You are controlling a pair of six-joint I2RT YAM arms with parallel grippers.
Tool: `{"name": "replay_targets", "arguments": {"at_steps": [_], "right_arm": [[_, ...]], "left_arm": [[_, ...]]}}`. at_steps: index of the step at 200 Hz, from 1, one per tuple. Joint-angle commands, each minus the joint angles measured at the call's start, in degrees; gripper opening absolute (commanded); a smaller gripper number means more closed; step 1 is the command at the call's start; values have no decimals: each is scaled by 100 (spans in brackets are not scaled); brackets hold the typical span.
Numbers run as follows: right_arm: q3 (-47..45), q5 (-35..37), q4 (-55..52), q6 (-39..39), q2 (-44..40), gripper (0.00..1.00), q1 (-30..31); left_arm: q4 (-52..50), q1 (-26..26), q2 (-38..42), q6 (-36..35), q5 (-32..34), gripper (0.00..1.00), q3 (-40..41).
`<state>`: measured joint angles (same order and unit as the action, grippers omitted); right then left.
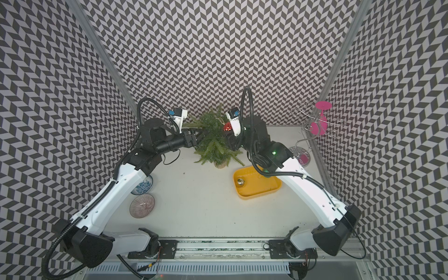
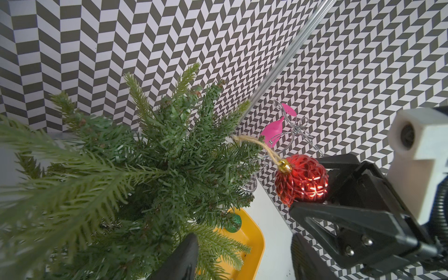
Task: Decorate the small christmas tree with ornaments
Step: Hang an ornament on the christmas tree.
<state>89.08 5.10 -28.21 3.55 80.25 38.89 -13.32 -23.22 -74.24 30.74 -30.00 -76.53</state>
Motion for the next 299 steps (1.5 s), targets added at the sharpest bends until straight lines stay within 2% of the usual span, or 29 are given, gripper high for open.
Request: {"name": "replay_targets", "arguments": {"at_steps": [1, 82, 217, 299], "right_arm": [[-171, 198, 303, 119, -249, 59, 59], [-884, 334, 789, 111, -628, 59, 160], [-1239, 149, 992, -207, -527, 60, 259], [-980, 28, 957, -253, -374, 68, 262]], "left_arm": [[151, 24, 9, 7, -118, 63, 50], [145, 24, 62, 20, -120, 63, 112], [157, 25, 201, 73, -103, 63, 218], [133, 28, 264, 46, -94, 63, 234]]}}
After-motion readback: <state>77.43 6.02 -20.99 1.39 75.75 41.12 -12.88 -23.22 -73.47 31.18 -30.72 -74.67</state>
